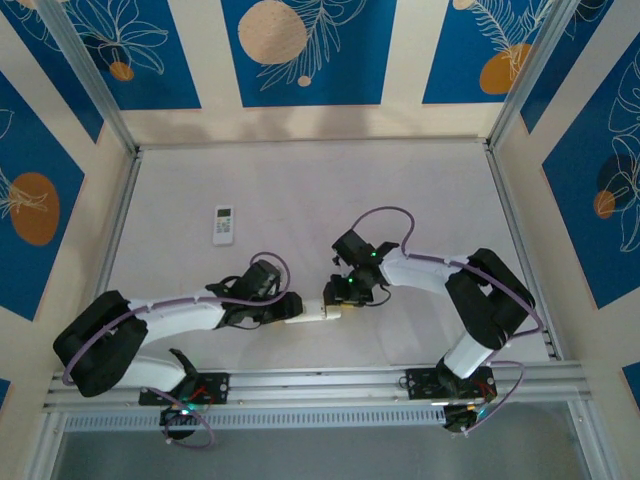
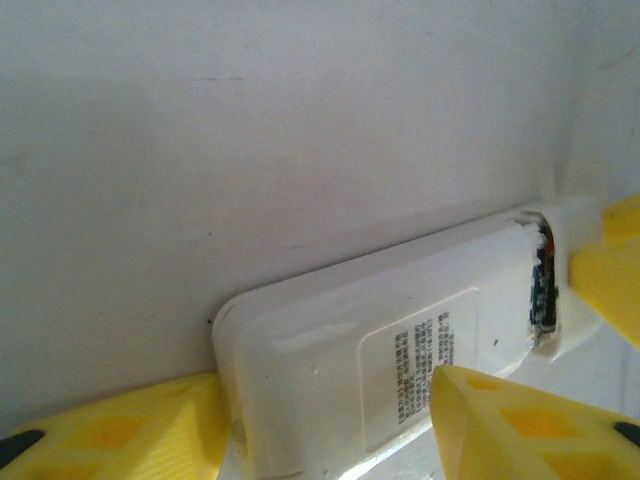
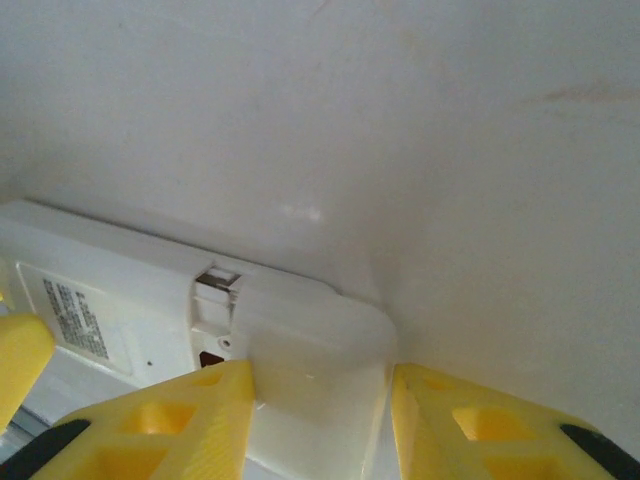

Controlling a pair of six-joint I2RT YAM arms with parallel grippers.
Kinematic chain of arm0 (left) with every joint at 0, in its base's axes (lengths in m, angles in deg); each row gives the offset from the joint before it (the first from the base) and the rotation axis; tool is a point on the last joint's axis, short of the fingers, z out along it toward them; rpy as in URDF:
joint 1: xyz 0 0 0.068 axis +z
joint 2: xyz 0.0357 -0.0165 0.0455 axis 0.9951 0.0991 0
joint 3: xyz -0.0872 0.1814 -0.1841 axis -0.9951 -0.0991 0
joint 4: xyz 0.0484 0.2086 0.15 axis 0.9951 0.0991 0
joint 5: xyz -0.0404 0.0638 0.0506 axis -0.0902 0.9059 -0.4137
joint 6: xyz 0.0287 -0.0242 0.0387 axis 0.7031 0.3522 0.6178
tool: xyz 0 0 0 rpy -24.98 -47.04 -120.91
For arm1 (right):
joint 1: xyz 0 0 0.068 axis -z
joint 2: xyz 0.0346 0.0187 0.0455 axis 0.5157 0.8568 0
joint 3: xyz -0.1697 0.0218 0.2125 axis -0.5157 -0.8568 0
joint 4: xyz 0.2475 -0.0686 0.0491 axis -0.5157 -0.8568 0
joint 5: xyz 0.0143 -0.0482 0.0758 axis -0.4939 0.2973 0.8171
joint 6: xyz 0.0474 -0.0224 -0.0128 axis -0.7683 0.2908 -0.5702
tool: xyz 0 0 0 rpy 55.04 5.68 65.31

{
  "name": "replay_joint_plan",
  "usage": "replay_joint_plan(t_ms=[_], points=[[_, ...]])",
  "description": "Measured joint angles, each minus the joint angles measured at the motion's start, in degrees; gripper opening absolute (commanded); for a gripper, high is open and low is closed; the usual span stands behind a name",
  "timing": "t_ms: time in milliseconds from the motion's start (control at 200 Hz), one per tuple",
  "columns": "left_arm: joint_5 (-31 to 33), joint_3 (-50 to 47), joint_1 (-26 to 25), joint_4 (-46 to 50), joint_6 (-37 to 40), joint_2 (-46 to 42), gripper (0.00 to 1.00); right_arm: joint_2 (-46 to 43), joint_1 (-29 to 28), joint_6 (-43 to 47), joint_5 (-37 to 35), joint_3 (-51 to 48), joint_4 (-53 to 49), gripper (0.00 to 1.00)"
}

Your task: Load the batteries into the remote control

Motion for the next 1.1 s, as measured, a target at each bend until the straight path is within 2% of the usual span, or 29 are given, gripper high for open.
replay_joint_plan(t_ms=[270,550,1100], points=[[2.5,-0.8,-1.0,-0.5,-1.9,0.0,0.38,-4.0,-1.8,-6.4,-0.2,-2.9,-2.2,0.41],[3.1,-0.9,-1.5,-1.0,-2.4,0.2,0.37,-5.4,-2.7,-10.0,-0.9,-4.8,-1.6,0.41],[4.0,-0.9,-1.9,-1.0,-0.9,-0.2,0.38,-6.7,-1.1,-8.9,-1.7,-4.3,-1.3,0.42]])
